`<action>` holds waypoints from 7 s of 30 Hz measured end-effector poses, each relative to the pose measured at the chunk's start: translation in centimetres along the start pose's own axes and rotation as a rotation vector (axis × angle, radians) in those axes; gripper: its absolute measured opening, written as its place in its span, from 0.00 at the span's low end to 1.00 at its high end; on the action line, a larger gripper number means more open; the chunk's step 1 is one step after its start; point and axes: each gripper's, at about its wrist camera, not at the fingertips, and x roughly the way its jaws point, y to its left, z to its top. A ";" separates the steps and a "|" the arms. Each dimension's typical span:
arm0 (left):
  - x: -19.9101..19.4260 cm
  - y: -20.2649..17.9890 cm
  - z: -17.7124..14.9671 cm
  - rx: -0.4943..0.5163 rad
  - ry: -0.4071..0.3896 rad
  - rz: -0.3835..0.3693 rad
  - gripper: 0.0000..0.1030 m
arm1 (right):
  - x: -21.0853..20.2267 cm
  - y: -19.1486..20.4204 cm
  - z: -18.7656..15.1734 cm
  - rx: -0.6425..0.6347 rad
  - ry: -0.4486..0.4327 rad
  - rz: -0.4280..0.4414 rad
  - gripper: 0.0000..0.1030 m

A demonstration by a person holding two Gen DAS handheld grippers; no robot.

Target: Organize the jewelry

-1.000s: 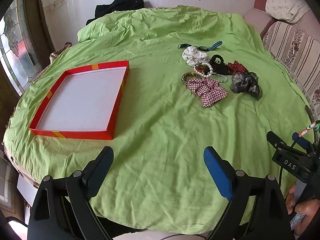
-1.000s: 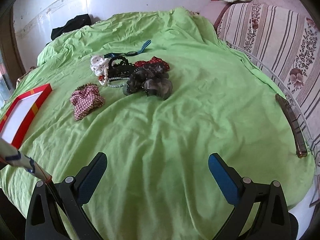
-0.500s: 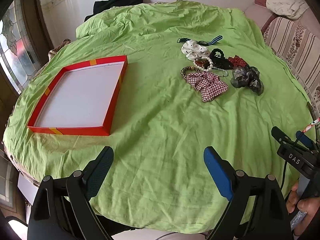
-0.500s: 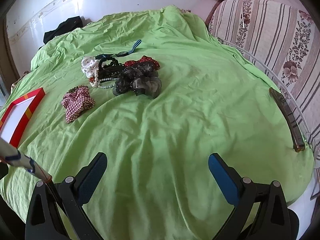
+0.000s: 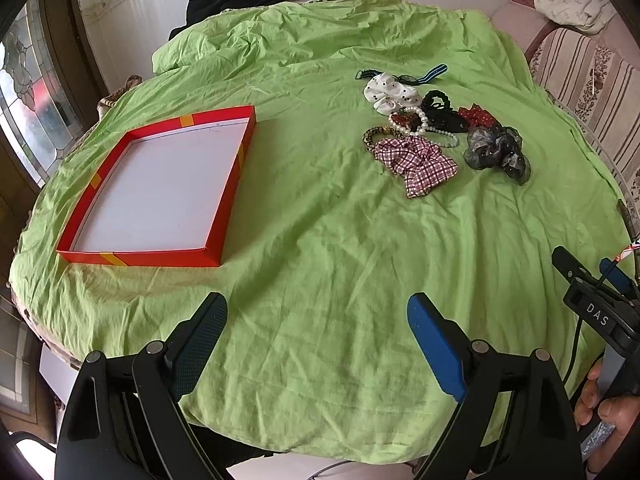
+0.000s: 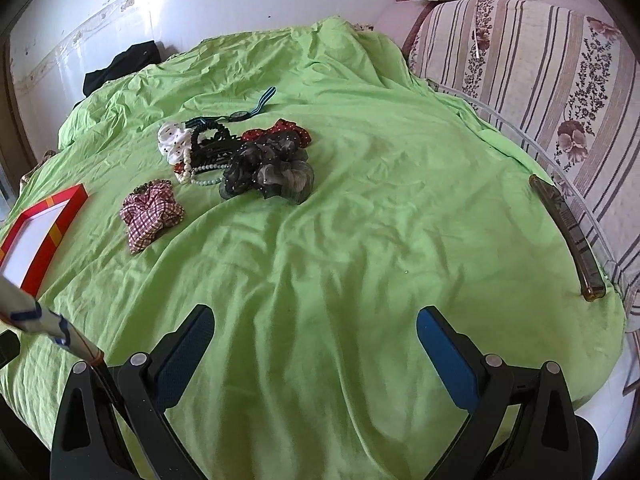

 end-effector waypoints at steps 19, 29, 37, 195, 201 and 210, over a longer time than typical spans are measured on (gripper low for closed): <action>1.8 0.5 3.9 -0.005 0.038 -0.058 0.88 | 1.5 -1.1 0.8 0.036 -0.001 0.060 0.99; 7.1 -3.5 9.2 0.049 0.110 -0.183 0.88 | 4.0 -1.6 6.1 0.024 -0.005 0.194 0.88; 12.7 -5.2 11.8 -0.039 0.190 -0.305 0.88 | 7.7 -1.5 9.7 0.044 0.013 0.255 0.84; 0.4 3.9 6.9 -0.061 0.025 -0.117 0.88 | 3.1 3.7 5.0 -0.027 0.099 0.378 0.68; 5.7 1.4 10.1 -0.084 0.102 -0.244 0.61 | 5.3 2.3 6.1 0.004 0.123 0.359 0.68; 15.5 -0.1 14.7 -0.182 0.156 -0.310 0.45 | 9.6 3.7 10.9 0.039 0.137 0.461 0.68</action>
